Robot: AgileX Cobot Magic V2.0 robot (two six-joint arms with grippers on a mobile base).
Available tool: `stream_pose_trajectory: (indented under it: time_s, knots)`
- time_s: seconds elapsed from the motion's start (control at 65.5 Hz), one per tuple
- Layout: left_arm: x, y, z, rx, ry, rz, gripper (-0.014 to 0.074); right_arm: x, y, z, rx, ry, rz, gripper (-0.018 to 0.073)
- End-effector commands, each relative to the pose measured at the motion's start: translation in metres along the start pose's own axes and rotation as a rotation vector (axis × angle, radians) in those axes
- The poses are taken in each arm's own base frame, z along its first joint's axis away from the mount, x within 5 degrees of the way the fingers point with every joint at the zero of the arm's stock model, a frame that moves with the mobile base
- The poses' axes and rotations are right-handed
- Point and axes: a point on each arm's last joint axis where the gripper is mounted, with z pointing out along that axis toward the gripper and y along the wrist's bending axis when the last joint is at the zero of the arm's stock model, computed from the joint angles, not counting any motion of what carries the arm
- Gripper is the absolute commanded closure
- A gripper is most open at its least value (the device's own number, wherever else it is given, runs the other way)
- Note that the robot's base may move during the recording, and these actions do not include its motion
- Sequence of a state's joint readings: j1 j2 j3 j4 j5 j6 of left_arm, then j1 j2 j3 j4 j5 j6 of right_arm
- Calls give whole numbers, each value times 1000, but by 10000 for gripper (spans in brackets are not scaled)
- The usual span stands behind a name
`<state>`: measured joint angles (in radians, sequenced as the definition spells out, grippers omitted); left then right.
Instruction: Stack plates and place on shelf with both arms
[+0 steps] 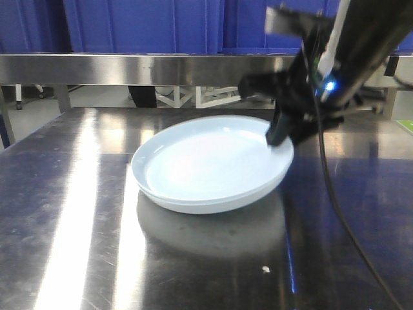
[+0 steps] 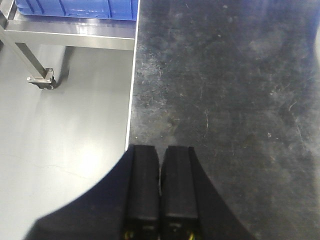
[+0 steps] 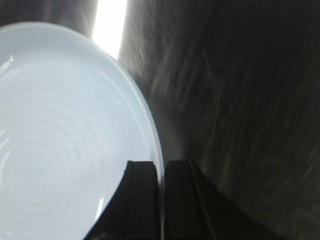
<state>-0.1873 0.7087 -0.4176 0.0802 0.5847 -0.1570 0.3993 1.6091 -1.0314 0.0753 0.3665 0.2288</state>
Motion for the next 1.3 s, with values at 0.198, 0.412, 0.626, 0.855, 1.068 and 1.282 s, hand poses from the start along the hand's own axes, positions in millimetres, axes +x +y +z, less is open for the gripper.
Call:
stream_pose_trajectory:
  time_s: [0.198, 0.412, 0.626, 0.855, 1.068, 1.282]
  knots:
    - [-13, -2, -5, 19, -89, 2, 514, -46, -8, -135, -33, -485, -39, 503]
    - [-13, -2, -5, 19, -89, 2, 514, -24, -43, -212, 66, -673, 39, 503]
    - [-13, -2, -5, 19, -89, 2, 514, 36, -61, -248, 159, -769, 84, 503]
    - [-13, -2, -5, 19, -89, 2, 514, 95, -64, -254, 176, -826, 89, 503]
    - [-13, -2, -5, 19, -89, 2, 514, 113, -64, -258, 185, -868, 90, 503]
    - [-13, -2, -5, 19, -89, 2, 514, 114, -64, -258, 186, -866, 91, 503]
